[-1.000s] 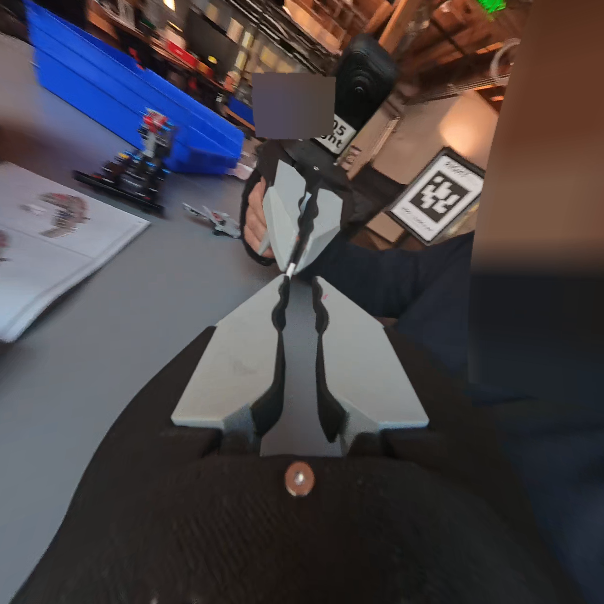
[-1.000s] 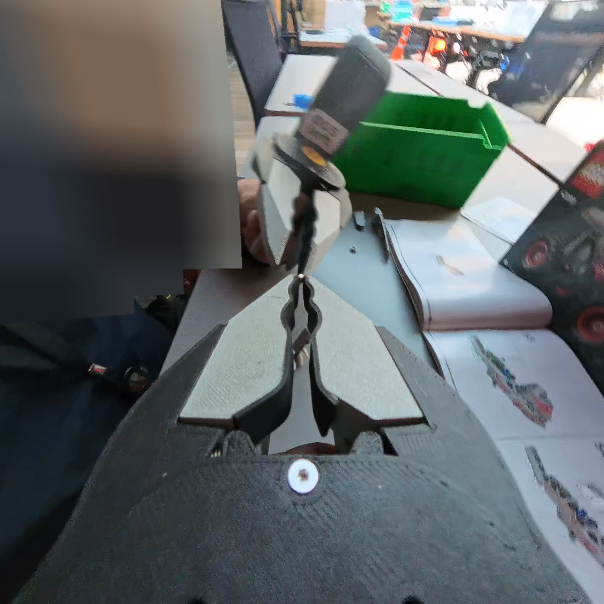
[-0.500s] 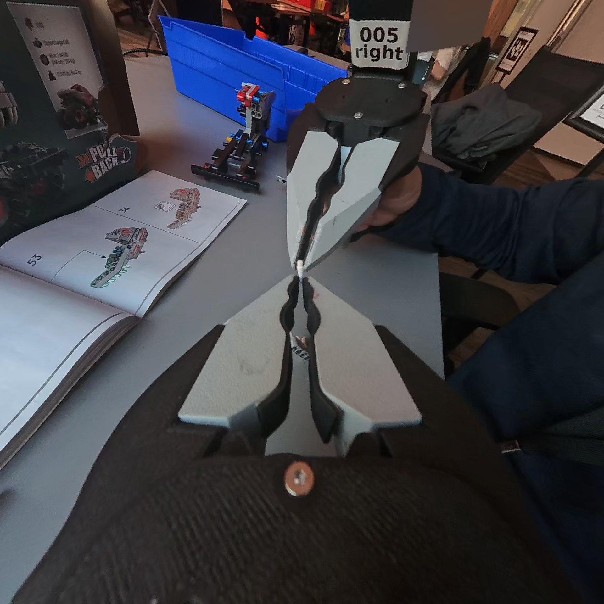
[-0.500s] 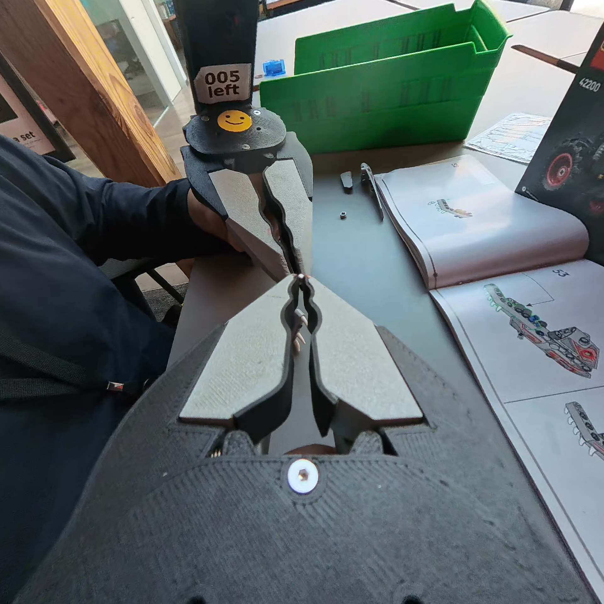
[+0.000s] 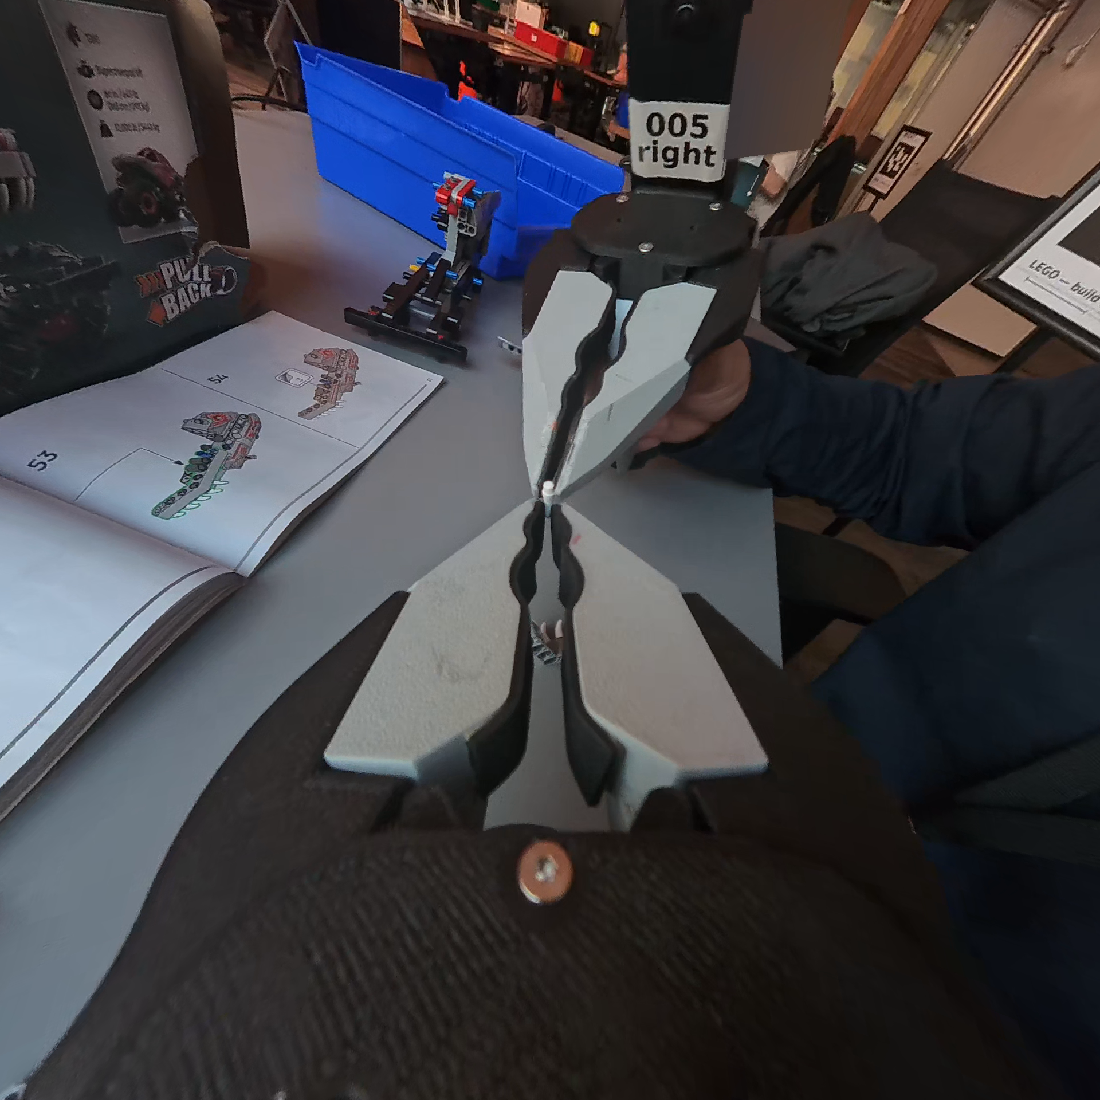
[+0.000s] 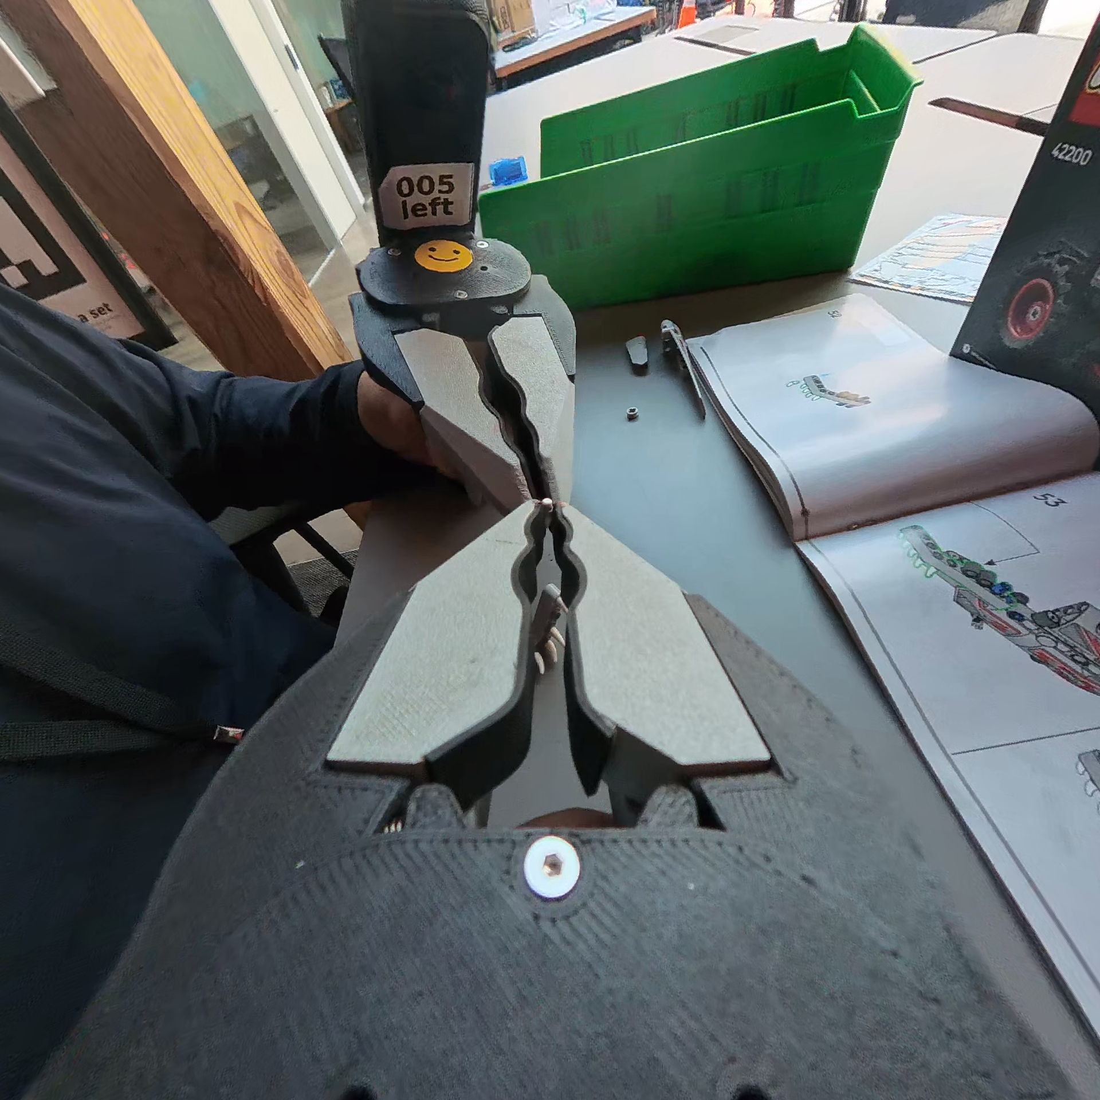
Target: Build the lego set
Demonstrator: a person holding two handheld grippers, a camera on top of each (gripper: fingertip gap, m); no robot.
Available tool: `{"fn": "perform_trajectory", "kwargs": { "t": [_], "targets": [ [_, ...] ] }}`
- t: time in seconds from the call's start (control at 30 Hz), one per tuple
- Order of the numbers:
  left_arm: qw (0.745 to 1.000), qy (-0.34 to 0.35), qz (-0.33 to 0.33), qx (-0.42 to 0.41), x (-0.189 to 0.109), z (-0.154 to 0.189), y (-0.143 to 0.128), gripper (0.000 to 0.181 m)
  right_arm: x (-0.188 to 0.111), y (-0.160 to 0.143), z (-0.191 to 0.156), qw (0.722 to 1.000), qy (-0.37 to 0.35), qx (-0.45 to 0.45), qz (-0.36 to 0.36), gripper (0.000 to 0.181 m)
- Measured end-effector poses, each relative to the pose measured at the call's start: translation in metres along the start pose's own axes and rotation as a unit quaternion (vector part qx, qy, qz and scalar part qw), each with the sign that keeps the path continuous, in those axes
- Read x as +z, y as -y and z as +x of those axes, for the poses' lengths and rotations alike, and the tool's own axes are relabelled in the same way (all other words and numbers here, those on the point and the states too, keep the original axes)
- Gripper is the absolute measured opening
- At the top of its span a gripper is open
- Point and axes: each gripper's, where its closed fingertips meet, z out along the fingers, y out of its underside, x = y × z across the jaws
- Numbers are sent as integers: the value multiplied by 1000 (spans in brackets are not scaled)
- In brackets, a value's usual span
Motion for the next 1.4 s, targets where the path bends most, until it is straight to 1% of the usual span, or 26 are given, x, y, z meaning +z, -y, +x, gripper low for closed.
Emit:
{"fn": "perform_trajectory", "kwargs": {
  "t": [0.37,0.57,0.67,0.93,0.97,1.17,1.3,1.4],
  "targets": [
    [1000,-12,6,-18,-1,1,0,0,1,1,-1,1000,14,23,11,0],
    [999,-17,22,-24,-4,1,5,0,0,7,-2,998,31,50,30,0],
    [999,-8,30,-17,-5,-1,8,0,-2,6,-1,998,27,40,28,0],
    [1000,-9,18,-24,-3,-1,4,0,0,4,0,999,23,35,25,0],
    [1000,-11,16,-24,-3,0,4,0,1,3,1,999,20,33,24,3],
    [999,-13,8,-31,-2,0,0,0,2,1,-1,1000,7,-7,11,0],
    [998,-26,3,-56,-2,-1,-4,0,3,-5,2,1000,-11,-23,-13,0],
    [999,0,-5,-32,-5,-8,-6,0,2,-16,9,997,-35,-39,-52,0]
  ]
}}
